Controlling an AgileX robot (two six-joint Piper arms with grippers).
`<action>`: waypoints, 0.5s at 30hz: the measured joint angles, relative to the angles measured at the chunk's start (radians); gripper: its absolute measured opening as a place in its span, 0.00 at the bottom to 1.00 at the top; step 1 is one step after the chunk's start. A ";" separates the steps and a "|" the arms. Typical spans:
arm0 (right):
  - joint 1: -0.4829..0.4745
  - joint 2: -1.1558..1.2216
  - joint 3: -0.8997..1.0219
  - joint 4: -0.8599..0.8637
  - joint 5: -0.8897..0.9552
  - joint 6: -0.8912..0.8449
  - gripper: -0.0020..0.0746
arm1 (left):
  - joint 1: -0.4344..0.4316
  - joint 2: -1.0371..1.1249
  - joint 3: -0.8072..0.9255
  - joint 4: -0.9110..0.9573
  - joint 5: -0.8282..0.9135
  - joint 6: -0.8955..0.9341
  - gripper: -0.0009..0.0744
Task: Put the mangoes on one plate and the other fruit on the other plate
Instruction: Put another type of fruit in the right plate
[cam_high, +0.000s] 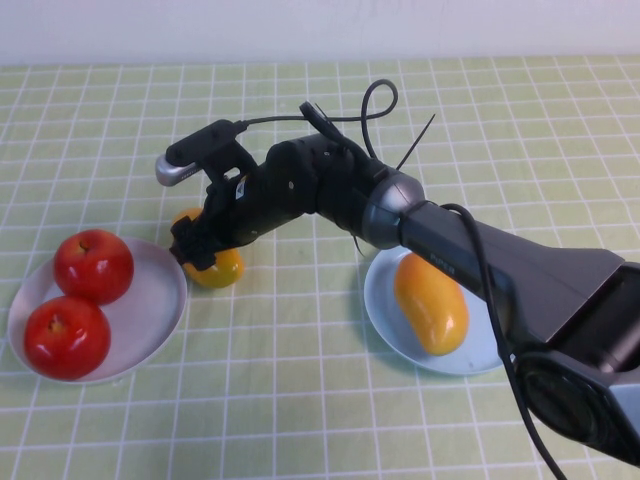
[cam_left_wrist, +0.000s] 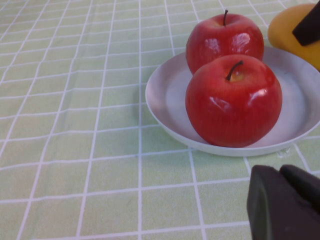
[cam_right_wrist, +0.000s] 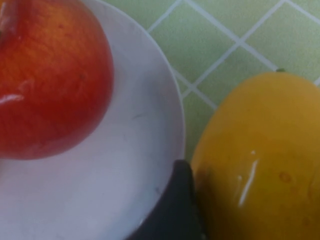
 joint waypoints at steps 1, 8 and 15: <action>0.000 0.000 0.000 0.000 0.000 0.000 0.78 | 0.000 0.000 0.000 0.000 0.000 0.000 0.01; 0.000 0.006 0.000 0.000 0.002 0.000 0.76 | 0.000 0.000 0.000 0.000 0.000 0.000 0.01; 0.000 0.034 0.000 0.000 0.029 0.000 0.74 | 0.000 0.000 0.000 0.000 0.000 0.000 0.01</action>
